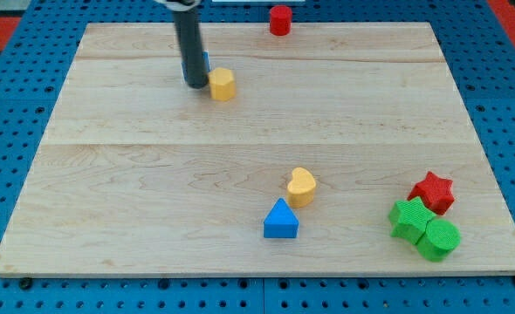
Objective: Push the yellow hexagon to the top center of the board
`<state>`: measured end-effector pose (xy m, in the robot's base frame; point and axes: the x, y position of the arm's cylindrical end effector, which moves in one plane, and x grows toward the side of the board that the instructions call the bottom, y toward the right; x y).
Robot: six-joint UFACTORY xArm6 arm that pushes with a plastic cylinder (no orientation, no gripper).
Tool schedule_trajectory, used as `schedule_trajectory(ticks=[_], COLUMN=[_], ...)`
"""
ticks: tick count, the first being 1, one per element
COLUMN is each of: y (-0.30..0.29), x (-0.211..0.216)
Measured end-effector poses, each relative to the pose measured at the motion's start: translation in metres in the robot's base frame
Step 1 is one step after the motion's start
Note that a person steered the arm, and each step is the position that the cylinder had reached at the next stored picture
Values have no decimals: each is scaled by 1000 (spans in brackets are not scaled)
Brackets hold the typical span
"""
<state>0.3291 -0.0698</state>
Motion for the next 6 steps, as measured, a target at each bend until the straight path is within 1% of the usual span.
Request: schedule_trajectory(ticks=[2,3,4,5,6], y=[-21,24,40,61,109], x=[7,9,28,35,35])
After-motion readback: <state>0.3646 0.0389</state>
